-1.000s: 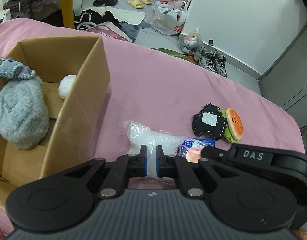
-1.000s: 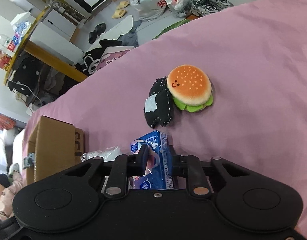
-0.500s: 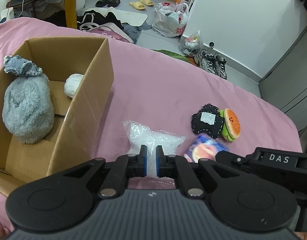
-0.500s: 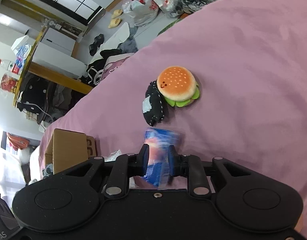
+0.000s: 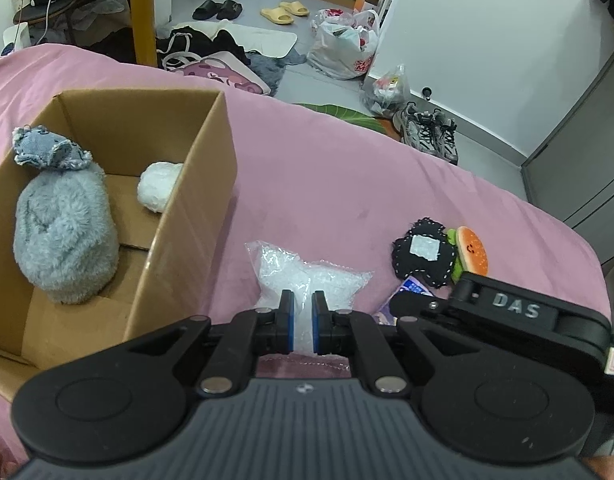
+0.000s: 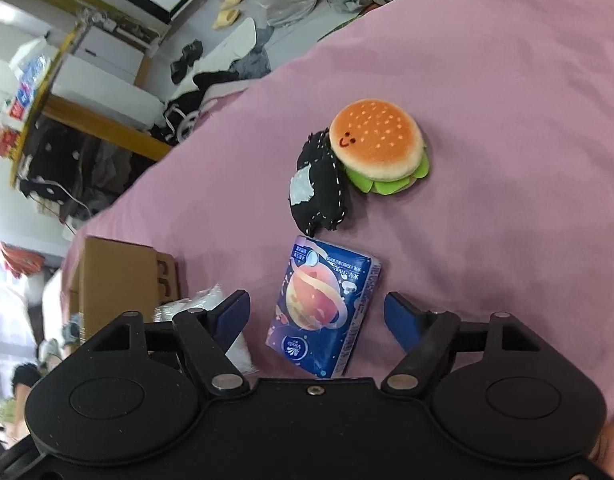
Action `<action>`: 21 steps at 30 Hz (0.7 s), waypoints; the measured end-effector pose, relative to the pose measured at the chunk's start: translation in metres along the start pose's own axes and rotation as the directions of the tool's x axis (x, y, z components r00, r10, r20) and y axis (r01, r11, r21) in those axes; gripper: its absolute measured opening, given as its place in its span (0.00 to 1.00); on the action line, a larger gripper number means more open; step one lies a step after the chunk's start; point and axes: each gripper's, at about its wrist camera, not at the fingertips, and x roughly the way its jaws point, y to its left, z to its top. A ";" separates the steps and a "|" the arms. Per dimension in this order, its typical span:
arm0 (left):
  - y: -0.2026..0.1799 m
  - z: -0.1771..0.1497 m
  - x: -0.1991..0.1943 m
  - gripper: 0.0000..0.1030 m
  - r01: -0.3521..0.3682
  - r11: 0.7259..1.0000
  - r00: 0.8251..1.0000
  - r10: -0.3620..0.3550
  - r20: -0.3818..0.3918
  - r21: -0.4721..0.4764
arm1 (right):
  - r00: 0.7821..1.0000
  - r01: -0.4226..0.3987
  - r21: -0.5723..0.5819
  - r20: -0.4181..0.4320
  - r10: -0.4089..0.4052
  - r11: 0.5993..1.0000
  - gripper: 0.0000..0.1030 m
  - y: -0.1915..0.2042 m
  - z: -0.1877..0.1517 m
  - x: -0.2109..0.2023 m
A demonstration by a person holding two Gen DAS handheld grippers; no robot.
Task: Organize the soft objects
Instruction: 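Grasp the bubble-wrap bag with the left tool while the right tool grasps the planet-print packet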
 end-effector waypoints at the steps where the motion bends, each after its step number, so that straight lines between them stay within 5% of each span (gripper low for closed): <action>1: 0.001 0.000 0.000 0.07 -0.004 1.000 1.000 0.004 0.000 0.001 | 1.000 0.013 -0.011 -0.003 -0.013 1.000 0.73 0.002 0.000 0.003; 6: 0.003 0.001 0.002 0.07 -0.018 1.000 1.000 0.018 -0.003 0.000 | 0.997 0.071 -0.085 0.000 -0.072 0.994 0.74 0.012 -0.005 0.011; 11: 0.004 -0.002 -0.001 0.07 -0.028 1.000 1.000 0.028 -0.001 0.002 | 0.993 0.114 -0.102 0.023 -0.112 0.988 0.45 0.009 -0.009 0.002; 21: 0.003 -0.012 -0.023 0.07 -0.023 1.000 0.999 0.023 0.024 0.015 | 0.992 0.108 -0.105 0.069 -0.102 0.989 0.38 0.008 -0.025 -0.032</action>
